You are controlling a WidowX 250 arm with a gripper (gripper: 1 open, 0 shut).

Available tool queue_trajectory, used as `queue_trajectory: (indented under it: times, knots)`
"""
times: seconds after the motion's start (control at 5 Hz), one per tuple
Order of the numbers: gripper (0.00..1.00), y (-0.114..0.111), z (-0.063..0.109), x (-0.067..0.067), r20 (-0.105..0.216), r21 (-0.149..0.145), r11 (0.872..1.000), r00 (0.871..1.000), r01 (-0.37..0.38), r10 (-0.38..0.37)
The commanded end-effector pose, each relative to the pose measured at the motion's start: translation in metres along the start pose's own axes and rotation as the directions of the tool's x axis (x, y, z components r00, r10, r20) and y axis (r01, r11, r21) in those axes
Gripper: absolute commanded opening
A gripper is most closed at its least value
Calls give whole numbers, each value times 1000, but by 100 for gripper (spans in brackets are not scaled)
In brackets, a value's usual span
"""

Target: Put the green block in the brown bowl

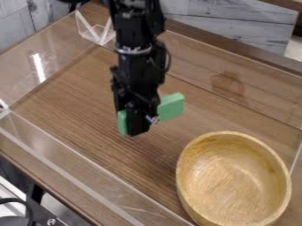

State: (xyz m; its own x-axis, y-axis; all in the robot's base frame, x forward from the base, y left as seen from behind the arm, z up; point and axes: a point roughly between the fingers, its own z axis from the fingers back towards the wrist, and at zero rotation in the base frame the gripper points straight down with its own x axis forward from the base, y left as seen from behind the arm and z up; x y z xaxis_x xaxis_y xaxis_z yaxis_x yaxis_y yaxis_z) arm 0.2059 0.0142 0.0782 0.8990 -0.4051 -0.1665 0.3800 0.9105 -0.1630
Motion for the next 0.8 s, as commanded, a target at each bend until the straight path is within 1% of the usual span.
queue_trajectory:
  times: [0.0, 0.2, 0.4, 0.6]
  knots:
    - [0, -1, 33, 21, 64, 66, 998, 998, 24, -28]
    - [0, -7, 52, 37, 93, 103, 995, 995, 7, -16]
    - [0, -9, 55, 38, 106, 132, 991, 994, 7, -21]
    - [0, -8, 50, 36, 119, 151, 989, 993, 4, -22]
